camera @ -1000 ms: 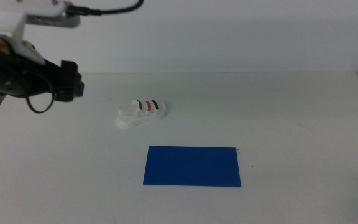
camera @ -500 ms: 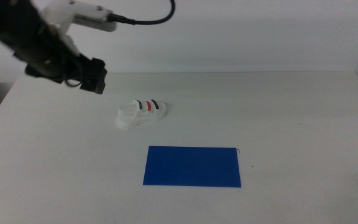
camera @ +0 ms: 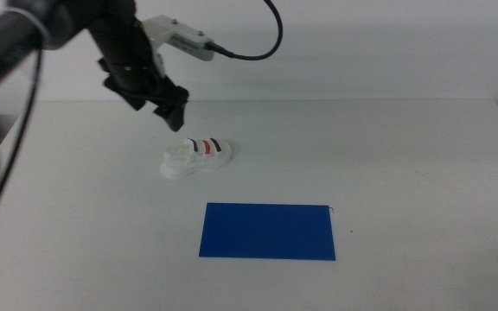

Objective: Use one arm to grab the shoe from the table and place it on the mat.

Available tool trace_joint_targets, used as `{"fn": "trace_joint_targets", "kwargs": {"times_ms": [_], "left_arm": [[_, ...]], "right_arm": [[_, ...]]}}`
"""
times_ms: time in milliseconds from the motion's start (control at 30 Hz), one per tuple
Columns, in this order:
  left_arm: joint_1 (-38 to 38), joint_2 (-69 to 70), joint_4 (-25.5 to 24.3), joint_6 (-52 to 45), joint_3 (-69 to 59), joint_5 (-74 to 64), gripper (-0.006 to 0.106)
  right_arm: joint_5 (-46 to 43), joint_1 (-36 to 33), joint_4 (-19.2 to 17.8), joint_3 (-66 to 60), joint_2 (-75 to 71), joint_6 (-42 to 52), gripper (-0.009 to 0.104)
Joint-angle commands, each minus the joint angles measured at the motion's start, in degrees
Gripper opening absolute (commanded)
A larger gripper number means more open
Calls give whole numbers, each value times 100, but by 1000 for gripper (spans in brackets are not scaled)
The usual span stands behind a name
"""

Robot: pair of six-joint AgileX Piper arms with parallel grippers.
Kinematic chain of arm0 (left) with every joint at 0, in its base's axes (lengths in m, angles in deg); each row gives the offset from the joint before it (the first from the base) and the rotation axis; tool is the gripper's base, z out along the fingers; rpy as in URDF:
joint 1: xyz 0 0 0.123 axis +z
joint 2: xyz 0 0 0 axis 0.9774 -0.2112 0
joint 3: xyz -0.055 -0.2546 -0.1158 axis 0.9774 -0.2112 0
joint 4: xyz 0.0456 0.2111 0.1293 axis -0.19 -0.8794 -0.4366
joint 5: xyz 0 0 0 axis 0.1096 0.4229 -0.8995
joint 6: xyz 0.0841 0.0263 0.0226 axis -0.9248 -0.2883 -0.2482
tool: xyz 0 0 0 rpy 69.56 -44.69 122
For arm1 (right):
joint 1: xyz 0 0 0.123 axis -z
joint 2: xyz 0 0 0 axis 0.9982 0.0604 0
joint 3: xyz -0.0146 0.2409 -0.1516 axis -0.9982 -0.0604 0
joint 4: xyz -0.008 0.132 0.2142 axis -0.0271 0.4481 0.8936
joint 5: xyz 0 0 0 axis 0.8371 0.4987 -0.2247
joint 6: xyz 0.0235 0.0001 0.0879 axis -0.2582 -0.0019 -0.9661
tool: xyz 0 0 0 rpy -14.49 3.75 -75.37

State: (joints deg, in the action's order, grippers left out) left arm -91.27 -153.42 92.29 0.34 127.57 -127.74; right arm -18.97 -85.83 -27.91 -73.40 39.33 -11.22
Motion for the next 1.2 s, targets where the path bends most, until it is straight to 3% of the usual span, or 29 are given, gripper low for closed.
{"fn": "trace_joint_targets", "kwargs": {"times_ms": [0, 200, 967, 1167], "left_arm": [[-111, -49, 183, -181, 654, -372, 94], [-374, -800, 16, -354, 1482, -470, 94], [-519, -1545, -28, -863, 1508, -470, 94], [-519, -1563, -43, -880, 1508, -470, 81]], "right_arm": [[-437, -4, -52, -28, -149, 43, 64], [-437, -4, -52, -28, -149, 43, 64], [-437, -4, -52, -28, -149, 43, 64], [-437, -4, -52, -28, -149, 43, 64]]}}
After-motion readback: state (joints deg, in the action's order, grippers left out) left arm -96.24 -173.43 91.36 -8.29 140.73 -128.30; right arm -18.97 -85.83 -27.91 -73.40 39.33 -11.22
